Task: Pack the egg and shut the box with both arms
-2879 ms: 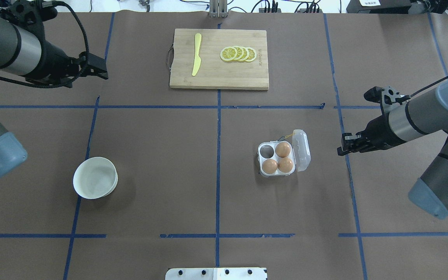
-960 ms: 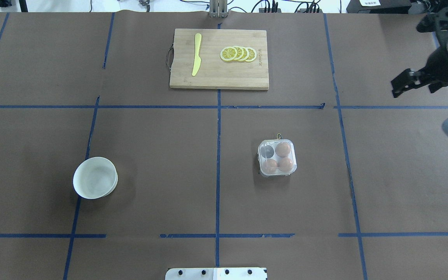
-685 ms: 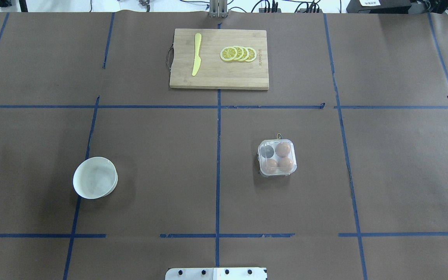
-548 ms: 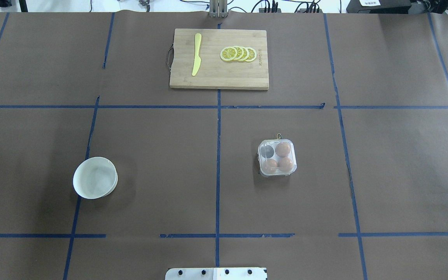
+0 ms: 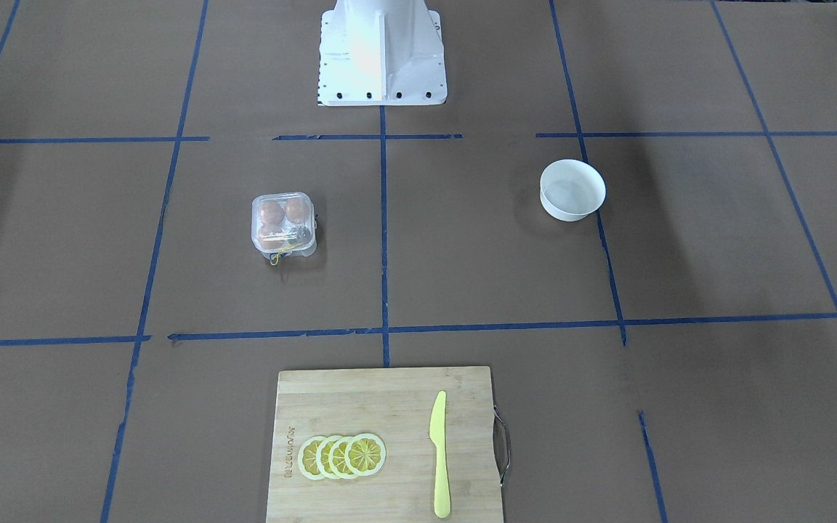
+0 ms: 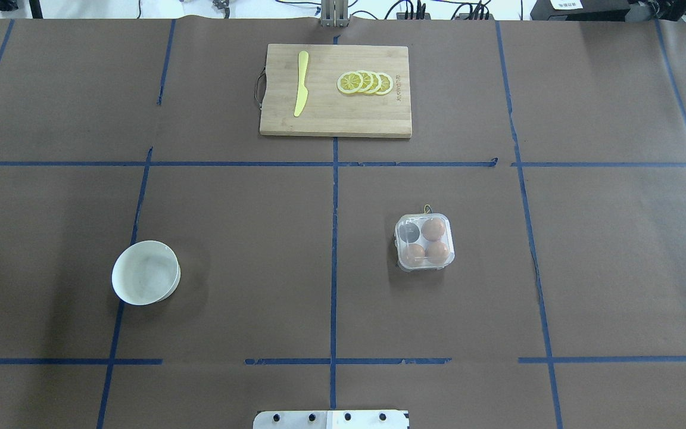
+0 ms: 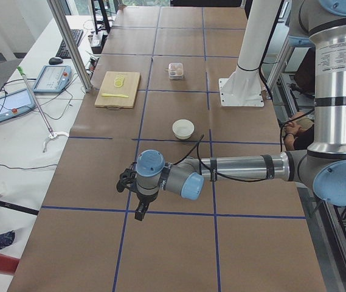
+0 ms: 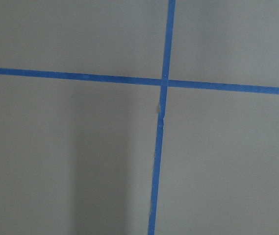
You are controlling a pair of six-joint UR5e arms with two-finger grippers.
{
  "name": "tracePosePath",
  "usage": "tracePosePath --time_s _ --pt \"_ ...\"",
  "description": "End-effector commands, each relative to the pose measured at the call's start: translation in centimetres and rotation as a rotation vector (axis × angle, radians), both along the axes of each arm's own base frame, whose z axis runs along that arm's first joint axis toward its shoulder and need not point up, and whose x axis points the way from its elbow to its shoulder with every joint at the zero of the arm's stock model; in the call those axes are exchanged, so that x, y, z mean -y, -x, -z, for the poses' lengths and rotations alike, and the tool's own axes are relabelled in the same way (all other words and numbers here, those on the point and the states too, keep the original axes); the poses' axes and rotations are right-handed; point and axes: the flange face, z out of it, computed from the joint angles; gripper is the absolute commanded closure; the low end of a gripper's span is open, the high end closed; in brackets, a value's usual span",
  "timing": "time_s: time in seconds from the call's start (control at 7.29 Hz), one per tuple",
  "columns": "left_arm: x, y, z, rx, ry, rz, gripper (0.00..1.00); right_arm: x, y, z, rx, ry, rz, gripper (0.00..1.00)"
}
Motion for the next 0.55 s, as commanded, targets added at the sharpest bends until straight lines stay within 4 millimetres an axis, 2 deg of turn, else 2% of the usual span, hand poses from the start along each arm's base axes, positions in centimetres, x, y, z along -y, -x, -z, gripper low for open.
tracePosePath --time_s 0.0,0.14,0.27,0.41 --pt "0.0 1.5 0.8 -0.01 0.03 0.027 0.0 0.3 -0.3 -0.5 -0.004 -0.005 -0.005 0.0" --pt "-0.1 2.2 1.2 -0.002 0.051 0.016 0.0 0.1 -0.3 -2.8 -0.007 0.04 -0.005 0.0" --pt "-0.2 3.7 1.5 0.005 0.056 0.017 0.0 -0.3 -0.3 -3.9 -0.005 0.064 -0.005 0.0" --pt "0.4 4.2 3.5 0.005 0.054 0.024 0.0 -0.7 -0.4 -4.3 -0.003 0.076 -0.008 0.0"
